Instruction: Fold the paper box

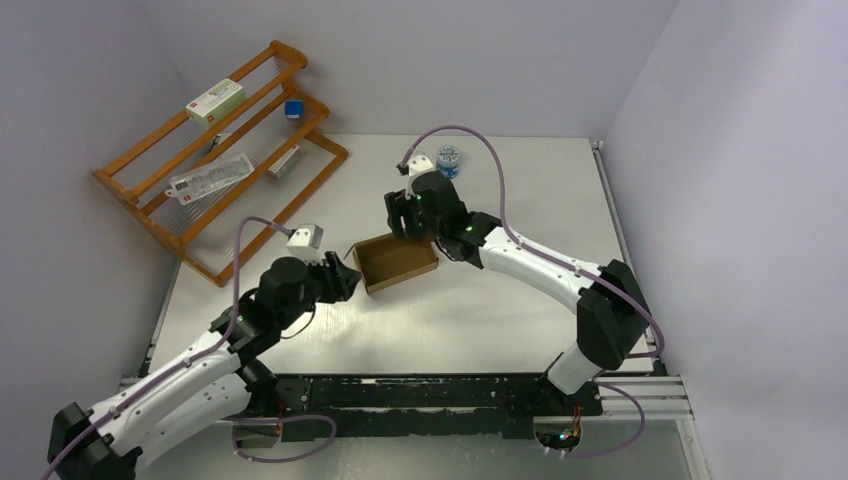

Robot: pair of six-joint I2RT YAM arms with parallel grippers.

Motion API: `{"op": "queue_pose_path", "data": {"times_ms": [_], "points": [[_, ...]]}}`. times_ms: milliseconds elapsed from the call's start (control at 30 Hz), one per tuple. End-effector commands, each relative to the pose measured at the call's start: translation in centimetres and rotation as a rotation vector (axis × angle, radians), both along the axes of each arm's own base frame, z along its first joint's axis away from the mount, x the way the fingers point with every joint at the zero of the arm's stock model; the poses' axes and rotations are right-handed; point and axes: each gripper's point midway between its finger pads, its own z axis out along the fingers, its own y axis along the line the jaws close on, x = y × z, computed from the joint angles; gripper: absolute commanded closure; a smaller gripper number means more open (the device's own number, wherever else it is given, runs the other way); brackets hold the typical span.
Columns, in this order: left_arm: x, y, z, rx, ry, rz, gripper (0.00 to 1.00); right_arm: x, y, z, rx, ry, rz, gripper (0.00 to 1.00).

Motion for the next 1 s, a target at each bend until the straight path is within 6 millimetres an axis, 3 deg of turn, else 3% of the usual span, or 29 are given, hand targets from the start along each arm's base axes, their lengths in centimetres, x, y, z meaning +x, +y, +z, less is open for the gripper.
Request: {"op": "queue_pose_path", "data": {"times_ms": [0, 300, 667, 967], "points": [[-1.0, 0.9, 1.7, -0.046, 0.014, 0.033, 0.46, -1.1, -0.7, -1.6, -0.057, 0.031, 0.031, 0.33], [-0.3, 2.2, 3.3, -0.107, -0.002, 0.149, 0.48, -3.3, -2.0, -3.8, -0.07, 0.061, 0.036, 0.34], [0.6, 1.3, 0.7, -0.091, 0.088, 0.182, 0.51, -4.9, -2.6, -6.7, -0.095, 0.127, 0.033, 0.34], [2.3, 0.9, 1.2, -0.051, 0.072, 0.214, 0.51, -5.6, -3.0, -8.0, -0.104, 0.169, 0.014, 0.34]]}}
